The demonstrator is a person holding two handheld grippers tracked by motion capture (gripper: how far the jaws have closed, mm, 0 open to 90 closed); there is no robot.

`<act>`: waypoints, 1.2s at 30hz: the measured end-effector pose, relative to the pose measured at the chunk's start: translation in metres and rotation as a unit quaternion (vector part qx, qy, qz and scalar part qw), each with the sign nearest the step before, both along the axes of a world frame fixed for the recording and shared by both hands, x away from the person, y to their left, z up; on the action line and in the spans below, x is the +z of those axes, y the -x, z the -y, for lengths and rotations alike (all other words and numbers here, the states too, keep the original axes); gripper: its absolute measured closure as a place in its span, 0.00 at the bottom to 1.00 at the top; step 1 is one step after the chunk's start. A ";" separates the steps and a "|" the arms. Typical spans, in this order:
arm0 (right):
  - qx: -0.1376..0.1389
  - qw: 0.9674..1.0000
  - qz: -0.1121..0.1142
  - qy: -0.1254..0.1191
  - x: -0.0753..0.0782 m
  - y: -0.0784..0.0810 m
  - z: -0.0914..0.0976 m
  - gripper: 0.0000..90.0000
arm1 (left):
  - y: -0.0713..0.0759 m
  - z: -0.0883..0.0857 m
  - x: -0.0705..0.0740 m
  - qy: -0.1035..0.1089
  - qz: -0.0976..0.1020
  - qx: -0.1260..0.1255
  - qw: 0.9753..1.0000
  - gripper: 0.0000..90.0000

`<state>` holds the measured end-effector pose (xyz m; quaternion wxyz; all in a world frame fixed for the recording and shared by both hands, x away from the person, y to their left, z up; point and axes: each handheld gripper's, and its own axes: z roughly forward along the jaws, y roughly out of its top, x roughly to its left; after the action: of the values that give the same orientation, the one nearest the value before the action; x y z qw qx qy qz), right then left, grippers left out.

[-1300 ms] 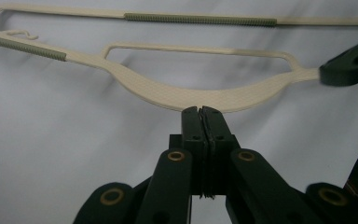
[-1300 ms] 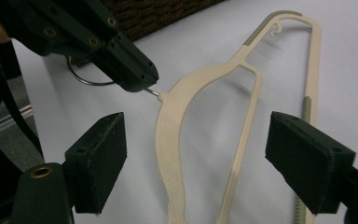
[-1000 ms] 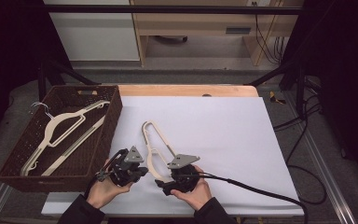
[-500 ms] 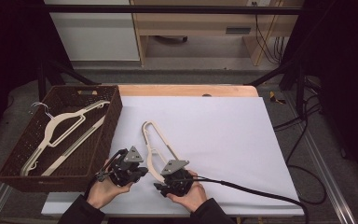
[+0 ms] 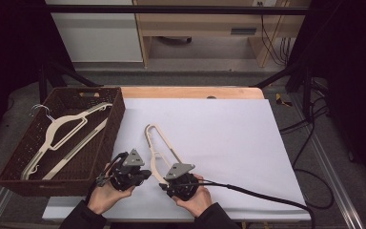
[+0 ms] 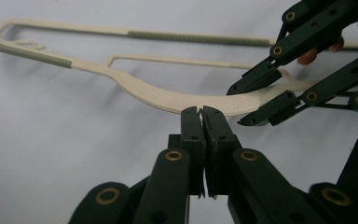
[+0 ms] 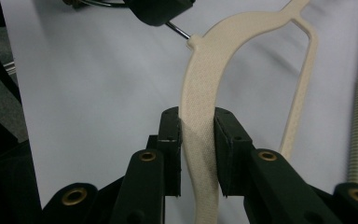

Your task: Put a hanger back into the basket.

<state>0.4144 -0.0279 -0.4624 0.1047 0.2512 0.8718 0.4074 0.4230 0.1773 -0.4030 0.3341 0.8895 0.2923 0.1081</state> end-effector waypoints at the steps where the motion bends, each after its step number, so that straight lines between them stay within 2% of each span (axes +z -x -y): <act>1: -0.001 1.000 0.004 0.002 0.001 0.000 0.001 0.83 | 0.001 -0.002 0.003 0.007 0.003 0.002 1.000 0.94; 4: -0.001 1.000 0.008 0.000 0.004 0.000 0.002 0.83 | 0.005 -0.011 0.015 0.041 0.023 0.013 0.999 0.80; 6: -0.004 1.000 0.011 0.003 0.007 0.001 0.003 0.84 | 0.008 -0.018 0.024 0.068 0.041 0.023 0.997 0.68; 8: -0.004 1.000 0.012 0.004 0.010 0.001 0.005 0.84 | 0.010 -0.027 0.033 0.096 0.057 0.030 0.993 0.56; 12: -0.008 1.000 0.025 0.006 0.017 0.001 0.009 0.85 | 0.013 -0.044 0.042 0.140 0.084 0.038 0.986 0.42; 16: -0.015 0.999 0.038 0.011 0.025 0.001 0.015 0.86 | 0.013 -0.054 0.047 0.155 0.106 0.048 0.981 0.30; 17: -0.021 0.999 0.037 0.012 0.028 0.002 0.016 0.86 | 0.013 -0.057 0.047 0.164 0.108 0.052 0.979 0.27; 21: -0.033 0.998 0.054 0.014 0.037 0.000 0.025 0.88 | 0.014 -0.060 0.046 0.168 0.117 0.057 0.977 0.18; 24: -0.050 0.998 0.050 0.003 0.044 -0.003 0.037 0.89 | 0.014 -0.059 0.044 0.162 0.122 0.061 0.977 0.11; 28: -0.072 0.996 0.055 0.001 0.050 -0.006 0.047 0.91 | 0.012 -0.057 0.040 0.163 0.117 0.058 0.978 0.09; 32: -0.089 0.995 0.047 -0.013 0.054 -0.010 0.058 0.92 | 0.009 -0.055 0.035 0.158 0.112 0.058 0.979 0.08; 36: -0.096 0.994 0.042 -0.015 0.058 -0.013 0.067 0.96 | 0.007 -0.053 0.030 0.156 0.110 0.057 0.980 0.08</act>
<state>0.4277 -0.0953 -0.4047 0.1763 0.3181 0.8319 0.4191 0.4159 0.2306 -0.3725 0.4921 0.7909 0.3174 0.1776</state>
